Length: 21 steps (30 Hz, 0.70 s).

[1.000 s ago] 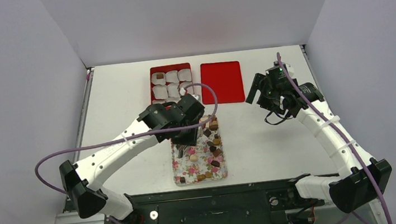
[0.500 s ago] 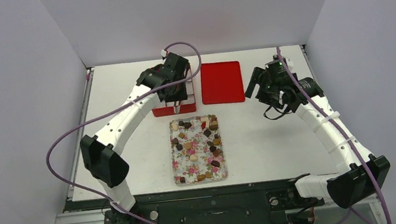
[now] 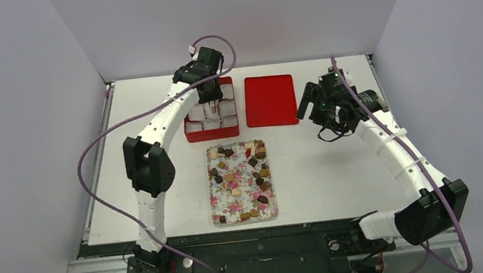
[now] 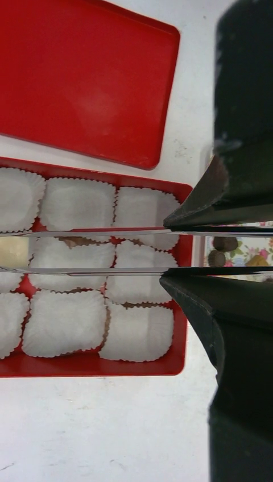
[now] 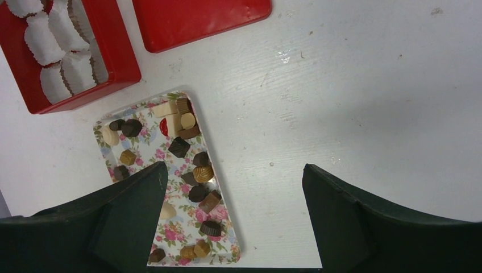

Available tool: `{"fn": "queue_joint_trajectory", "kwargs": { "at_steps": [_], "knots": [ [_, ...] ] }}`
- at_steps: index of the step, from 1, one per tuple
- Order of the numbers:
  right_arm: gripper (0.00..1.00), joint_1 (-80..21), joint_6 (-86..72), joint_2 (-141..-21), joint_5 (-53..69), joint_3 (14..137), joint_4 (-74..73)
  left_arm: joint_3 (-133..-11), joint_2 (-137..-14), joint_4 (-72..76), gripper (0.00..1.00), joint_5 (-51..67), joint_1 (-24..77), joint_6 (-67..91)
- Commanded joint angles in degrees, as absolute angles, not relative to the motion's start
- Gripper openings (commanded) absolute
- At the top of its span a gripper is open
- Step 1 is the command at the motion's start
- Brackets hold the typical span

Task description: Pack the chocolate

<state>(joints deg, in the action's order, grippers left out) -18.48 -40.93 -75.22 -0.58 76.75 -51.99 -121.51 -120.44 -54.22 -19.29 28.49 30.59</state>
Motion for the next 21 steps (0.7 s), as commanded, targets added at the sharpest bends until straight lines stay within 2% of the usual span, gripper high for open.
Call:
{"fn": "queue_joint_trajectory", "kwargs": {
  "at_steps": [1, 12, 16, 21],
  "knots": [
    [0.84, -18.81, -39.57, -76.00, -0.43, 80.32, -52.88, -129.30, -124.89, -51.82, 0.29, -18.81, 26.36, 29.80],
    [0.84, -18.67, -38.90, -77.97, -0.36, 80.71, -53.35, -134.09, -131.15, -52.59, 0.30, -16.40, 24.53, 29.46],
    [0.84, -18.73, -38.70, -78.49, -0.43, 80.86, -53.31, -134.23, -131.76, -52.10, 0.36, -15.79, 24.53, 29.03],
    [0.84, -18.72, -38.51, -78.60, -0.41, 80.84, -53.35, -135.18, -132.48, -52.26, 0.38, -15.50, 24.37, 28.66]
  ]
}}
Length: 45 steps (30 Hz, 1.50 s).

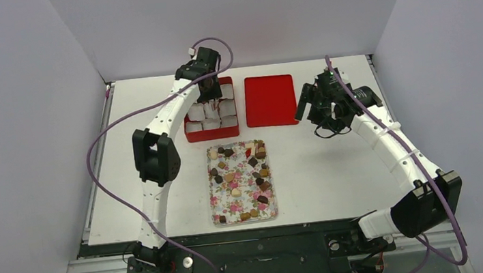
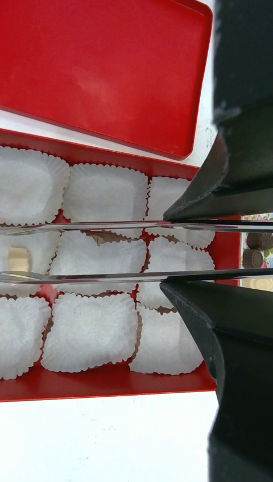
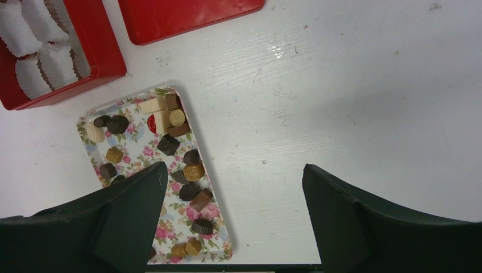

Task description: Pack the chocolate

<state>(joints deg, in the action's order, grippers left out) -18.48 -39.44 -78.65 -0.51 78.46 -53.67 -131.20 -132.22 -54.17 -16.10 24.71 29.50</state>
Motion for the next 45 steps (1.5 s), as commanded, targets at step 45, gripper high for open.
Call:
{"fn": "queue_joint_trajectory", "kwargs": {
  "at_steps": [45],
  "knots": [
    [0.84, -17.86, -38.31, -77.05, -1.42, 79.83, -51.68, -98.44, -95.52, -56.60, 0.42, -12.98, 50.29, 35.52]
  ]
}}
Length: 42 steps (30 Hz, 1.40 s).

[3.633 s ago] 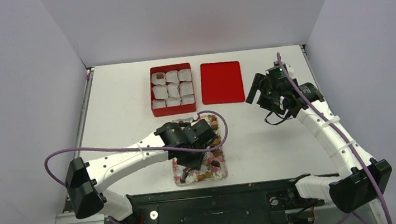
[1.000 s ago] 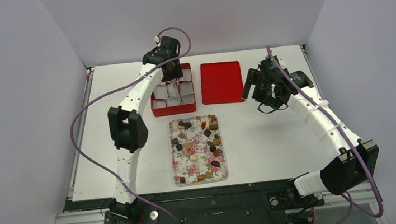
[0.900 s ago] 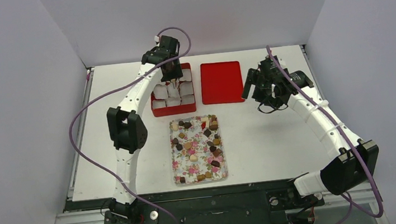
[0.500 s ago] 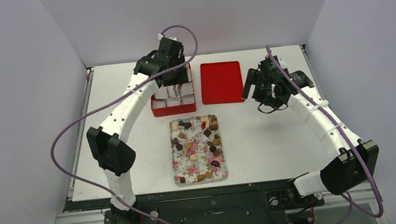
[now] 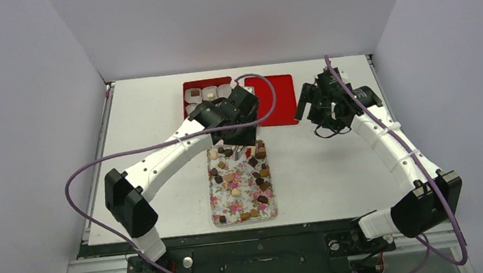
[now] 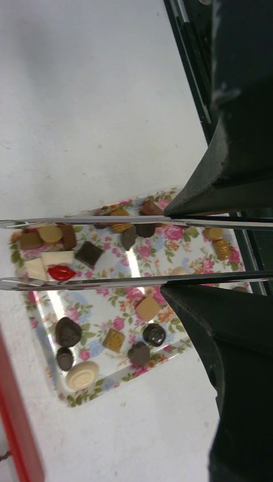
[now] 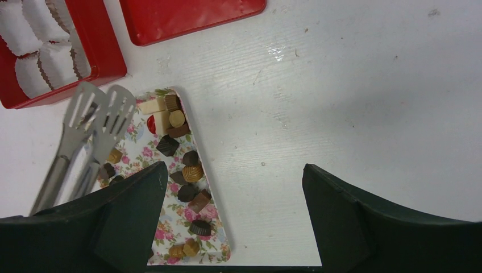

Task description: Pack the chocolate

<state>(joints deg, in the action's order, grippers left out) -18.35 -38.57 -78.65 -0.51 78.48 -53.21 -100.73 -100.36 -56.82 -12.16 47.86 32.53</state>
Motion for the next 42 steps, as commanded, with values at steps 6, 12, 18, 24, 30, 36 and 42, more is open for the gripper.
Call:
{"fn": "queue_joint_trajectory", "kwargs": {
  "at_steps": [6, 12, 18, 24, 30, 36, 42],
  "knots": [
    [0.84, -17.75, -38.56, -76.49, -1.57, 79.05, -51.59, -92.90, -93.18, -56.38, 0.42, -12.01, 53.31, 37.12],
    [0.84, -17.75, -38.71, -75.65, -1.75, 77.92, -51.55, -89.56, -91.23, -57.69, 0.41, -11.27, 55.93, 37.66],
    [0.84, -17.83, -39.29, -75.01, -1.57, 76.69, -50.98, -85.82, -88.18, -58.48, 0.41, -12.42, 56.34, 39.39],
    [0.84, -17.91, -39.46, -74.67, -1.24, 76.26, -50.80, -83.83, -86.82, -59.09, 0.41, -12.36, 56.41, 40.13],
    [0.84, -17.95, -39.53, -74.33, -1.07, 75.59, -50.73, -81.93, -84.84, -63.02, 0.41, -15.11, 56.46, 41.53],
    [0.84, -18.08, -39.86, -73.92, -0.82, 74.67, -50.15, -79.47, -81.45, -66.15, 0.41, -15.66, 56.43, 43.33],
    [0.84, -18.57, -40.28, -74.05, -0.49, 73.89, -49.48, -76.19, -78.98, -66.01, 0.41, -15.31, 56.54, 44.19]
  ]
}}
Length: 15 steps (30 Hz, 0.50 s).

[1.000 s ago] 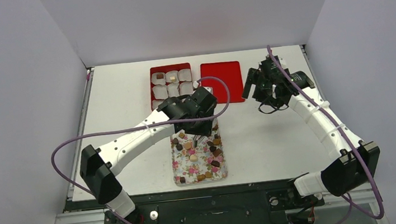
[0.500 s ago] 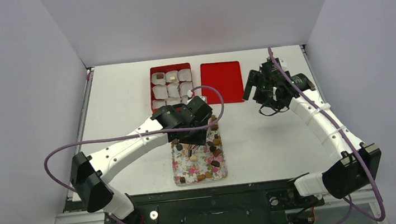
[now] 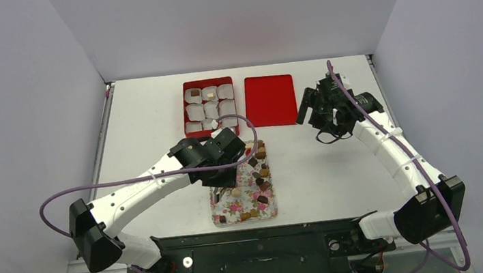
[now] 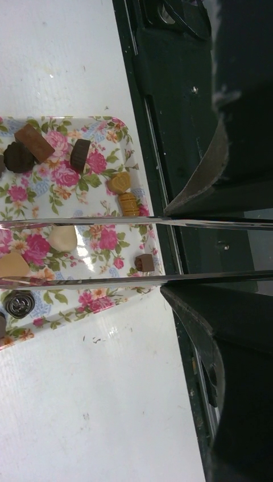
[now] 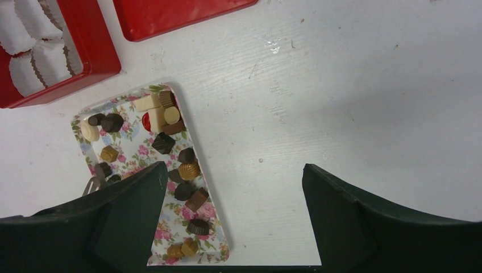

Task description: Pack the chocolate

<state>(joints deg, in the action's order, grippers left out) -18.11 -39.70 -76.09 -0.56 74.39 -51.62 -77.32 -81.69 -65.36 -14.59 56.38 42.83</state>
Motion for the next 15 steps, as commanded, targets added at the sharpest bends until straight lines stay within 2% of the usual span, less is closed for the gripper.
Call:
{"fn": "queue_joint_trajectory", "kwargs": {
  "at_steps": [1, 15],
  "knots": [
    [0.84, -18.66, -40.33, -74.12, -0.43, 73.91, -49.44, -75.71, -78.95, -65.92, 0.41, -15.13, 56.52, 44.20],
    [0.84, -18.81, -40.41, -73.92, -0.43, 73.72, -49.24, -70.91, -79.29, -62.61, 0.41, -14.77, 56.52, 44.57]
  ]
}}
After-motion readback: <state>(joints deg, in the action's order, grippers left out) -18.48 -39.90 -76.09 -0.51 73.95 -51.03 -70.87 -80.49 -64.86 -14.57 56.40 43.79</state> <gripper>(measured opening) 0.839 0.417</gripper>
